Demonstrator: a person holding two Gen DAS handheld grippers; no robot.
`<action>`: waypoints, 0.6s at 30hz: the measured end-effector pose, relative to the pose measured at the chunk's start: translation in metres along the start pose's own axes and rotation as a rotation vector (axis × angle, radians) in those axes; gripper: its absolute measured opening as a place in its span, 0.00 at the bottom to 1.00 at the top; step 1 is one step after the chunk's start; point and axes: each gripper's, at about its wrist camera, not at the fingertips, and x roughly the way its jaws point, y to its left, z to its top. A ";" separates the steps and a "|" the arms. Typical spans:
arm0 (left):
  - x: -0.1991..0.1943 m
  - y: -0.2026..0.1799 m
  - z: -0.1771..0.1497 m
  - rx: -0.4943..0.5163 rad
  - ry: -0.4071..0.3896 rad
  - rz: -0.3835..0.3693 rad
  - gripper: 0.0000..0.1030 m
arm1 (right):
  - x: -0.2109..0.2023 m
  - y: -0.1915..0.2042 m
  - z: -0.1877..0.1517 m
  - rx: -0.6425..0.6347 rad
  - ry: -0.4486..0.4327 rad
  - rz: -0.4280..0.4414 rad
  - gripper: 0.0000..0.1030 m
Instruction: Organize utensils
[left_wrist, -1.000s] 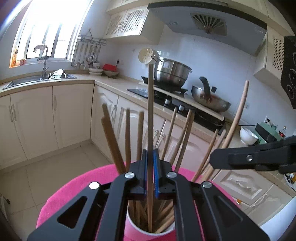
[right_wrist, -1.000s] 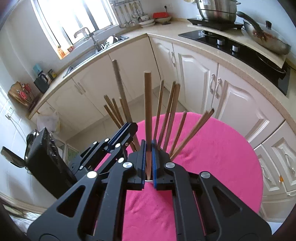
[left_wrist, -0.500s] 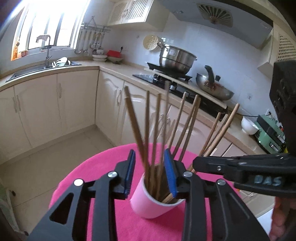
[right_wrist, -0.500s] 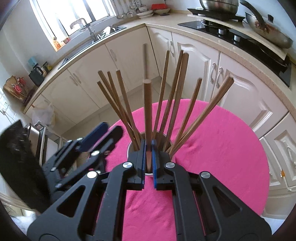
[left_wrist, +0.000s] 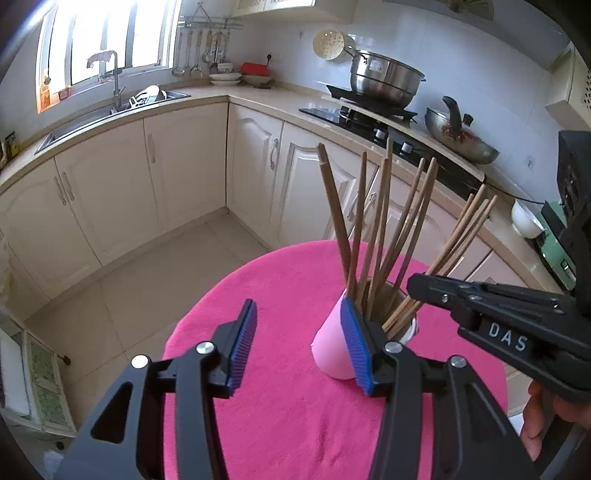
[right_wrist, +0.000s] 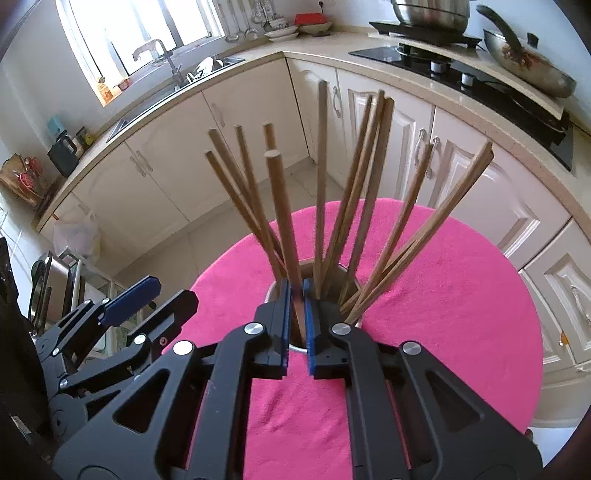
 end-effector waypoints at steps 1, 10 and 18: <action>-0.002 0.000 0.001 0.004 0.002 0.001 0.45 | -0.003 0.002 -0.001 -0.003 -0.003 -0.006 0.08; -0.047 0.007 0.007 0.037 -0.018 -0.034 0.48 | -0.051 0.011 -0.008 0.062 -0.106 -0.032 0.55; -0.088 -0.010 0.007 0.086 -0.045 -0.063 0.48 | -0.103 0.017 -0.019 0.094 -0.176 -0.059 0.55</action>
